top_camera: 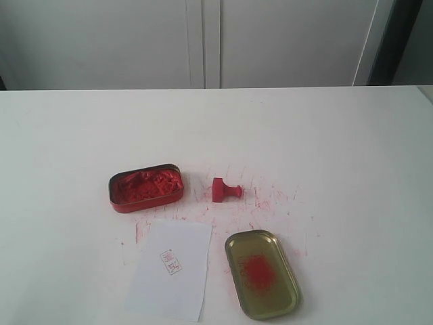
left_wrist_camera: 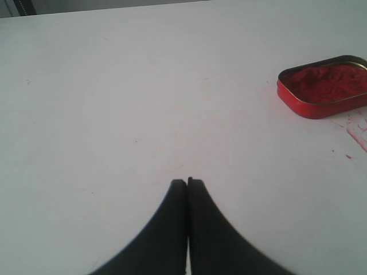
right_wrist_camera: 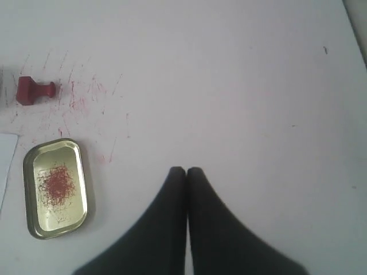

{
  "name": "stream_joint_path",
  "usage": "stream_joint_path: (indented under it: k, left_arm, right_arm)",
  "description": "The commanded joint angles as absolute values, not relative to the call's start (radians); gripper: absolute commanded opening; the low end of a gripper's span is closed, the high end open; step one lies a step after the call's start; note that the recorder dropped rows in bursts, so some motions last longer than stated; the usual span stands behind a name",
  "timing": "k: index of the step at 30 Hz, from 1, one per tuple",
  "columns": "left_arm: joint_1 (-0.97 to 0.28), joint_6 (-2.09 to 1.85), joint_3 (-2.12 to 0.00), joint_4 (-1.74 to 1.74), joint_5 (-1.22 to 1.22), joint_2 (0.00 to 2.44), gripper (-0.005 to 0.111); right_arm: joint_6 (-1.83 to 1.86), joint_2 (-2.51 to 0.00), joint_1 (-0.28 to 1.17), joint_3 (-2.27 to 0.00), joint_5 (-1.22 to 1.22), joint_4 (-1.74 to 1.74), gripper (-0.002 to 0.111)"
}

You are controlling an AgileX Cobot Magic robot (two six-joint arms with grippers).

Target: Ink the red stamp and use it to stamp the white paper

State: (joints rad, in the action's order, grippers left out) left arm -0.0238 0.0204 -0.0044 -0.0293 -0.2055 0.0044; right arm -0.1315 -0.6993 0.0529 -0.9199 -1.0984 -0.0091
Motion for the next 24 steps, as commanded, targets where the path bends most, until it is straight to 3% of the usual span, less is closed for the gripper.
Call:
stream_joint_path:
  k: [1,24]
  left_arm:
    - [-0.023,0.023,0.000,-0.029,-0.203,0.000,0.000]
    - [-0.023,0.023,0.000,-0.029,-0.203,0.000,0.000]
  right_arm:
    - [-0.136,-0.666,0.048,-0.916,-1.096,-0.022,0.000]
    - [-0.084,-0.630,0.048,-0.916,-1.090,-0.022,0.000]
